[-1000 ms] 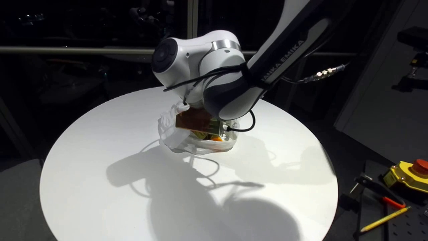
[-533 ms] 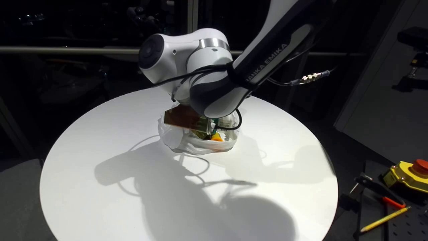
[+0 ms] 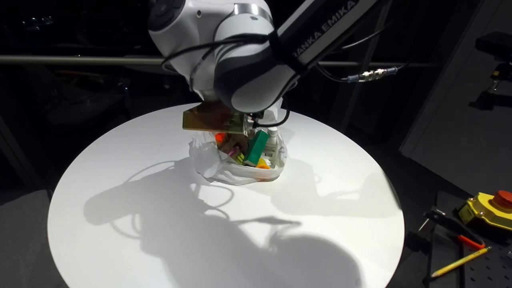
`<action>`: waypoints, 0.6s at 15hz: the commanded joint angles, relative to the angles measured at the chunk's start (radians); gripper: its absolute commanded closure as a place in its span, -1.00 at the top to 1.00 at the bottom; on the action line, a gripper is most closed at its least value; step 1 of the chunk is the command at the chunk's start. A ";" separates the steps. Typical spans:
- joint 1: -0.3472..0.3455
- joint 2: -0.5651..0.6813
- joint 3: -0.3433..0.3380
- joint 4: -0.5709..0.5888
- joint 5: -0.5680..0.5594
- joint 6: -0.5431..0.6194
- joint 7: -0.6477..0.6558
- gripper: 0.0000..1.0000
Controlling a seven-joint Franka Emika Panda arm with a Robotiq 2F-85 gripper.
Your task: Put the containers, reindeer toy and green block inside the white plastic bag
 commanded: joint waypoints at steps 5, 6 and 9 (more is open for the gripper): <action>-0.112 -0.245 0.116 -0.092 0.160 0.013 -0.553 1.00; -0.135 -0.272 0.136 -0.112 0.181 0.017 -0.616 1.00; -0.147 -0.361 0.123 -0.196 0.295 0.054 -0.816 1.00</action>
